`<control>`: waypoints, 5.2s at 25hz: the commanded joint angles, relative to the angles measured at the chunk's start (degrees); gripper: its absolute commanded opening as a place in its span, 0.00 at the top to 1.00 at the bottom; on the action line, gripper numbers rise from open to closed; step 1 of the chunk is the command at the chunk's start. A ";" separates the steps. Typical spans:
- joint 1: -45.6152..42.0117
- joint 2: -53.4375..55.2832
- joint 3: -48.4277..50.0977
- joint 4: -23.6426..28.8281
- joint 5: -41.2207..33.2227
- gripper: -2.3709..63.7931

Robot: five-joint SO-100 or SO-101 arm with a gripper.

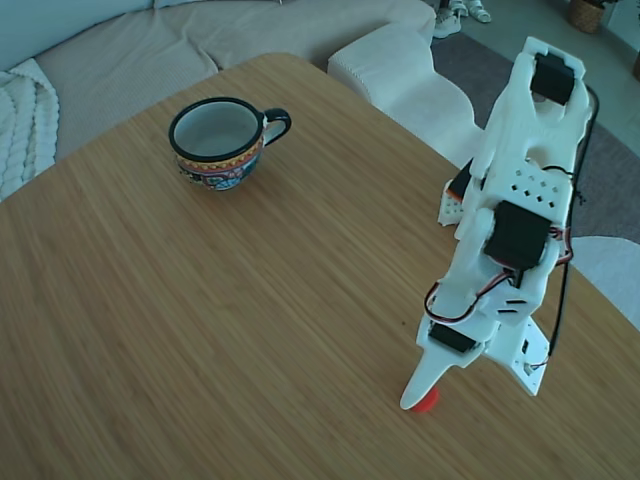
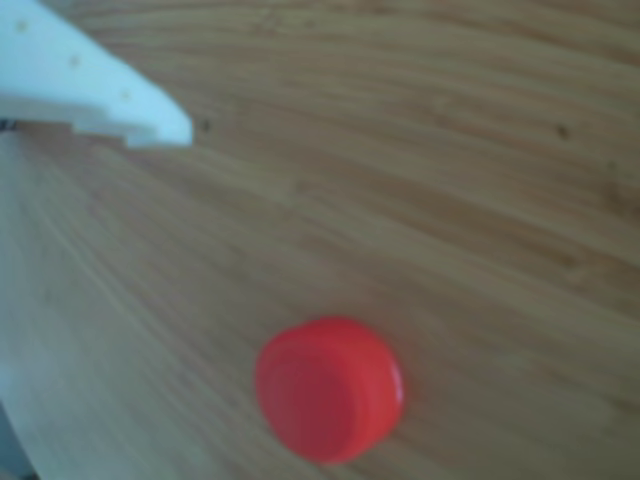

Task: Grasp a red cap and put it in the cup.

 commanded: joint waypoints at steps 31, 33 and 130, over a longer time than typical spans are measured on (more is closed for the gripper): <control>-4.48 2.55 2.99 -4.57 2.37 0.16; -3.08 2.29 2.29 -4.57 2.37 0.16; -2.37 -9.49 -4.04 -6.33 2.29 0.16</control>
